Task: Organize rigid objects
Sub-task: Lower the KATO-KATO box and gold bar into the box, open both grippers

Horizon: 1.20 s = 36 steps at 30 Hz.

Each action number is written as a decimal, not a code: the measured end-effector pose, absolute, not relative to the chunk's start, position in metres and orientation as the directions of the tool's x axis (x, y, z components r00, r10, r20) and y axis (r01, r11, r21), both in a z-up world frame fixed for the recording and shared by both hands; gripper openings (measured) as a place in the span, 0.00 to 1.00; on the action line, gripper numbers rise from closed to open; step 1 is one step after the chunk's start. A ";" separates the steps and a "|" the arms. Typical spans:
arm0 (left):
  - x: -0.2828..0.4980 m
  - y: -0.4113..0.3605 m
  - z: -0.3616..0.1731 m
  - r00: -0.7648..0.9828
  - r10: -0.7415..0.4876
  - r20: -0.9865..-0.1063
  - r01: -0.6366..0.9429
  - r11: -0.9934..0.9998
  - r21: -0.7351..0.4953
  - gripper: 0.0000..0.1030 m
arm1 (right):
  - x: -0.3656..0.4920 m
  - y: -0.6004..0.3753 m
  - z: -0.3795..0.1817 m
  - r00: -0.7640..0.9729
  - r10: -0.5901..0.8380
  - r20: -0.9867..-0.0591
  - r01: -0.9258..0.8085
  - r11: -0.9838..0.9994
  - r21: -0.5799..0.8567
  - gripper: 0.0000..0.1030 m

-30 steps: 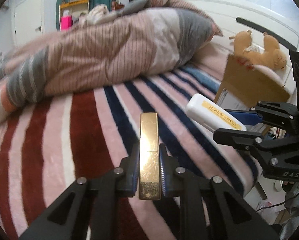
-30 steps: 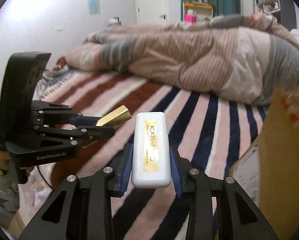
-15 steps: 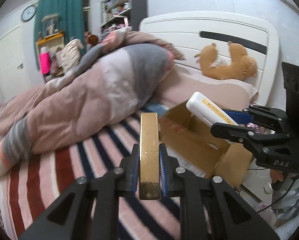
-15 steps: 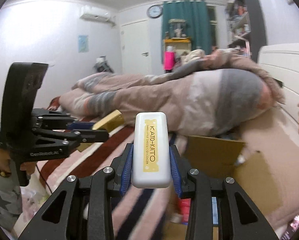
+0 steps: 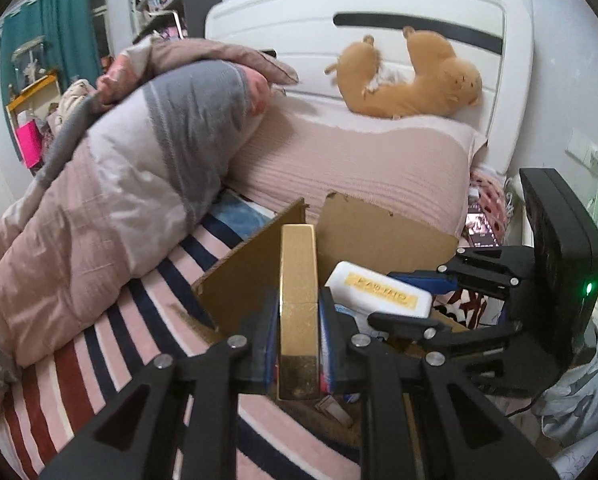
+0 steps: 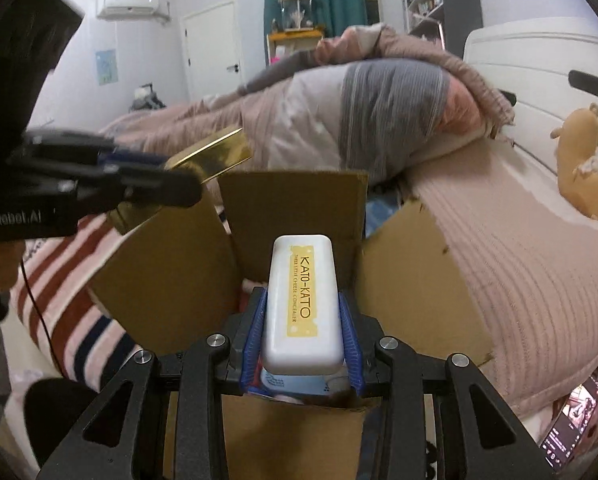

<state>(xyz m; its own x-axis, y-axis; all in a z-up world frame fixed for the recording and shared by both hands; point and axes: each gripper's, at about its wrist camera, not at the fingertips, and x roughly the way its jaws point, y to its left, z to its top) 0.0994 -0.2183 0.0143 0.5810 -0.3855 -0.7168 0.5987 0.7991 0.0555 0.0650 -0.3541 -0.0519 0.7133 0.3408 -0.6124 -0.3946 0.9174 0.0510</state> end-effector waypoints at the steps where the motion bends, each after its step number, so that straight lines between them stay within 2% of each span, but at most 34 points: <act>1: 0.102 -0.221 0.012 0.573 -0.382 -0.725 0.602 0.797 0.056 0.15 | 0.069 -0.352 -0.056 0.708 0.338 -0.620 -0.398 0.916 0.046 0.30; 13: 0.126 -0.247 -0.013 0.509 -0.317 -0.800 0.611 0.788 0.077 0.15 | 0.074 -0.361 -0.061 0.701 0.357 -0.618 -0.422 0.906 0.044 0.30; 18: 0.128 -0.251 -0.015 0.509 -0.307 -0.804 0.605 0.792 0.081 0.15 | 0.074 -0.364 -0.062 0.696 0.362 -0.621 -0.423 0.905 0.053 0.30; 21: 0.126 -0.251 -0.014 0.515 -0.304 -0.802 0.602 0.794 0.085 0.19 | 0.073 -0.364 -0.062 0.695 0.362 -0.622 -0.421 0.905 0.056 0.30; 23: 0.121 -0.249 -0.012 0.536 -0.301 -0.789 0.590 0.802 0.095 0.34 | 0.073 -0.365 -0.062 0.694 0.366 -0.621 -0.422 0.905 0.062 0.30; 27: 0.105 -0.236 0.002 0.587 -0.325 -0.741 0.562 0.823 0.084 0.53 | 0.071 -0.367 -0.059 0.692 0.377 -0.615 -0.425 0.902 0.076 0.31; 29: 0.094 -0.227 0.009 0.628 -0.322 -0.709 0.530 0.844 0.087 0.68 | 0.068 -0.367 -0.055 0.690 0.395 -0.606 -0.435 0.896 0.089 0.35; 31: 0.083 -0.218 0.017 0.673 -0.302 -0.675 0.488 0.868 0.098 0.75 | 0.064 -0.366 -0.051 0.691 0.426 -0.584 -0.457 0.883 0.103 0.52; 35: 0.058 -0.193 0.032 0.757 -0.266 -0.597 0.391 0.916 0.088 0.87 | 0.056 -0.360 -0.036 0.702 0.481 -0.525 -0.505 0.856 0.109 0.68; 36: 0.050 -0.184 0.036 0.785 -0.242 -0.570 0.351 0.932 0.088 0.88 | 0.052 -0.357 -0.031 0.708 0.495 -0.503 -0.521 0.848 0.101 0.76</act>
